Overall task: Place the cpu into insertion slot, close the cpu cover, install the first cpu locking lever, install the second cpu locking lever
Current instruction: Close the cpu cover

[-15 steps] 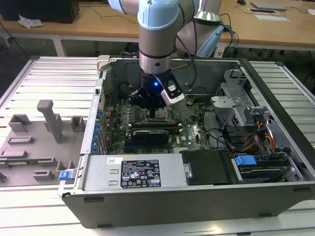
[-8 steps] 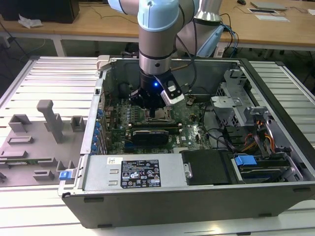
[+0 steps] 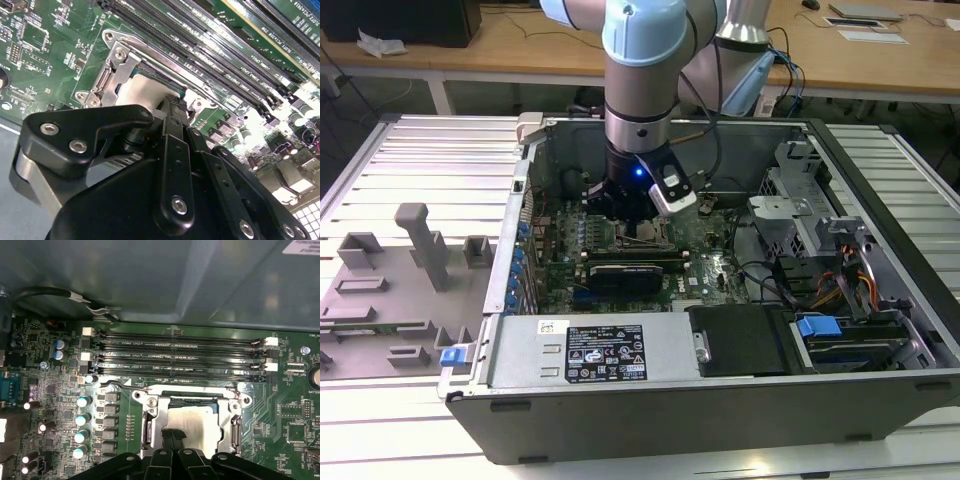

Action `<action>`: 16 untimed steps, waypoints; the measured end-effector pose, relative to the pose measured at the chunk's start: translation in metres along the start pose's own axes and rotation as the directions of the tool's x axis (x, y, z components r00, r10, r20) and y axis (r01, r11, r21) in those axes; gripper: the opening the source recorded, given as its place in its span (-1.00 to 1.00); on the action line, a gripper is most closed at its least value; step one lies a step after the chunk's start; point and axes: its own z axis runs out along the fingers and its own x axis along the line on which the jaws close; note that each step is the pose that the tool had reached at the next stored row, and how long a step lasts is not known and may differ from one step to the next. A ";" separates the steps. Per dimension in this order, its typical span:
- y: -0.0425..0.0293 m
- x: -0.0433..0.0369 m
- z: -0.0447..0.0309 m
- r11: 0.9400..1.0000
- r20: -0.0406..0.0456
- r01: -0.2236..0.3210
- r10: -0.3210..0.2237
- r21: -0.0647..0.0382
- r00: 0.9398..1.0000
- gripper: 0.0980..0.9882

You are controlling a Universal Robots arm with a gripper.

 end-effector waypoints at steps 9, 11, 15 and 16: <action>0.0004 0.0033 -0.0031 1.000 -0.001 0.018 -0.018 -0.003 1.000 -0.98; 0.0002 0.0044 -0.0004 1.000 -0.002 0.026 -0.026 -0.008 1.000 -0.98; 0.0001 0.0045 0.0013 0.999 0.000 0.040 -0.040 -0.017 0.999 -0.98; 0.0001 0.0045 0.0014 0.999 0.001 0.042 -0.042 -0.018 0.999 -0.98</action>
